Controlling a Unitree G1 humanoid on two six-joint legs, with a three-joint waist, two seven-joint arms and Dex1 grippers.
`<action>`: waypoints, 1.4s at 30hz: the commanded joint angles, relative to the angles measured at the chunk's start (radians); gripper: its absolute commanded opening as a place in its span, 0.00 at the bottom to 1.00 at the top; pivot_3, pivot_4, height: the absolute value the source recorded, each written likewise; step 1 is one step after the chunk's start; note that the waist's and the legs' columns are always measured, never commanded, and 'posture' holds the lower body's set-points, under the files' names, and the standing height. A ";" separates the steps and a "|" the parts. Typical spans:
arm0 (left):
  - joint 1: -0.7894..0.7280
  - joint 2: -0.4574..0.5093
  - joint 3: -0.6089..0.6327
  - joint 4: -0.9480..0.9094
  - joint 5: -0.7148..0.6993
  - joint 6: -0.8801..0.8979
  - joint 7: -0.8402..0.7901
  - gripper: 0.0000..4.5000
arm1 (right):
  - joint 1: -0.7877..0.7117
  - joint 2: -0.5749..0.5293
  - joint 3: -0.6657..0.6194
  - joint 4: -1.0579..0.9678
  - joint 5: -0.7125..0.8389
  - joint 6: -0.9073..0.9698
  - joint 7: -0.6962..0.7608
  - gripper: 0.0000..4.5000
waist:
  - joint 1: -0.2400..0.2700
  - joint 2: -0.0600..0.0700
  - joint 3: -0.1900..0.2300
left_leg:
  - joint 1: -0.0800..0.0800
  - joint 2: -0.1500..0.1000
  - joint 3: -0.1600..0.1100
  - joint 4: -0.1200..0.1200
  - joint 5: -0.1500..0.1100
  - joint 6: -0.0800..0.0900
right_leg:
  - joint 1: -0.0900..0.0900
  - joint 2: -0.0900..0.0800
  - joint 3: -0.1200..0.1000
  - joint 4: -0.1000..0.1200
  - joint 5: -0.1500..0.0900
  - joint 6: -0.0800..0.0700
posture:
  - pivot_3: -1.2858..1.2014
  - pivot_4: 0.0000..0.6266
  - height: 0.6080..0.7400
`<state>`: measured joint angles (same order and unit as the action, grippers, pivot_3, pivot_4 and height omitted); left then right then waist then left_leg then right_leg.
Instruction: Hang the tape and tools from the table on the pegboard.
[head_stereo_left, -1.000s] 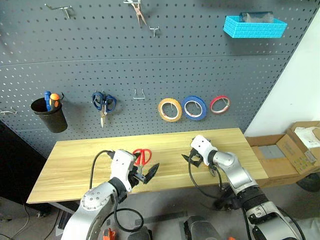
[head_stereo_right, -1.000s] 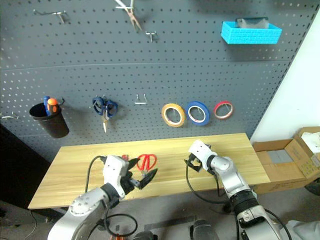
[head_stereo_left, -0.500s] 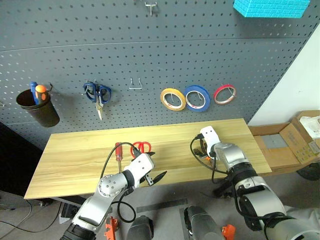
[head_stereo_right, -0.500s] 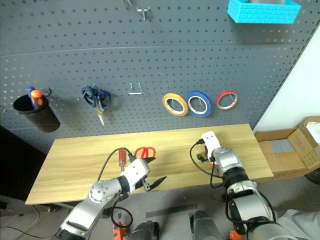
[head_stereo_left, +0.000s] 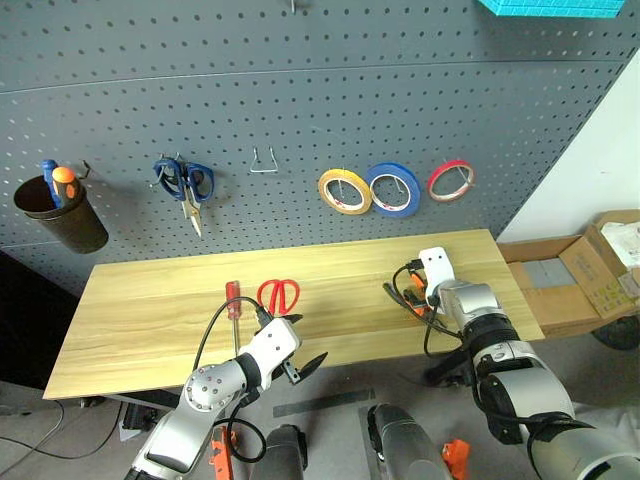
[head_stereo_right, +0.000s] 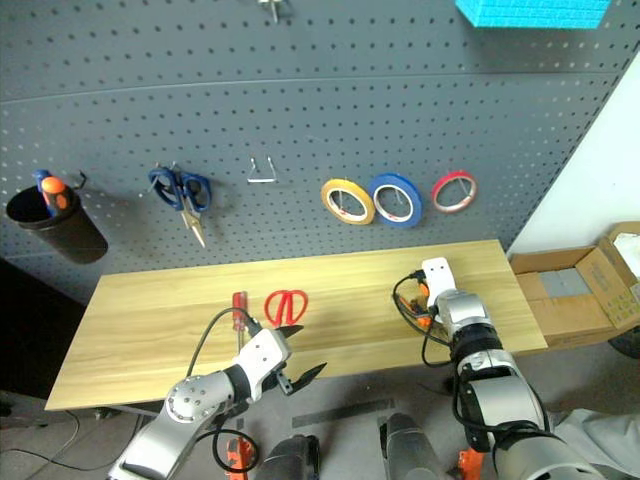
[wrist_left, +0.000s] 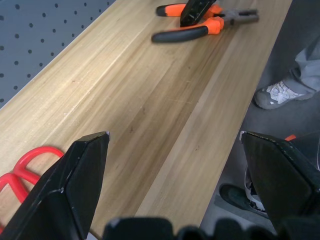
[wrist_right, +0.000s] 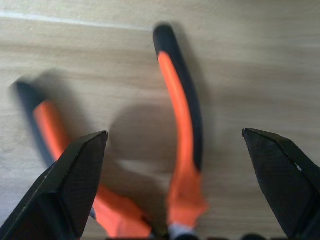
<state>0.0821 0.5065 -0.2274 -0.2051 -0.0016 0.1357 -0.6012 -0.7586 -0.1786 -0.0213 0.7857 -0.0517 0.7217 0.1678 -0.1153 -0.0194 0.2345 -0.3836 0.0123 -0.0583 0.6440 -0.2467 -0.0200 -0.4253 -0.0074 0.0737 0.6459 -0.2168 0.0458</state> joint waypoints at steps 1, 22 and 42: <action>0.009 0.001 0.023 -0.046 -0.014 -0.001 -0.003 1.00 | -0.030 -0.015 -0.003 -0.049 0.004 -0.020 -0.005 0.99 | 0.000 0.000 0.002 | 0.000 0.000 0.000 0.000 0.000 0.000 | 0.000 0.000 0.000 0.000 0.000 0.000 | 0.48 0.39 1.00; 0.008 -0.010 0.031 -0.044 -0.017 0.008 0.000 1.00 | 0.016 -0.151 0.139 -0.265 0.030 0.188 0.323 0.99 | 0.000 0.000 0.011 | -0.001 0.000 0.000 -0.002 0.000 0.000 | -0.001 0.000 -0.001 -0.001 0.000 0.000 | 0.48 0.40 1.00; 0.061 -0.006 0.055 -0.098 -0.014 0.029 0.006 1.00 | 0.013 -0.177 0.259 -0.118 -0.013 0.068 0.416 0.99 | 0.001 -0.006 0.034 | -0.003 0.000 0.000 -0.002 -0.001 -0.001 | -0.002 0.000 0.000 -0.002 -0.001 0.000 | 0.50 0.44 1.00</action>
<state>0.1309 0.5021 -0.1851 -0.2517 -0.0046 0.1667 -0.5993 -0.7343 -0.3549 0.2384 0.6459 -0.0591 0.8155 0.5868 -0.1139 -0.0252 0.2680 -0.3861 0.0127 -0.0585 0.6424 -0.2473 -0.0210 -0.4276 -0.0076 0.0732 0.6441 -0.2176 0.0455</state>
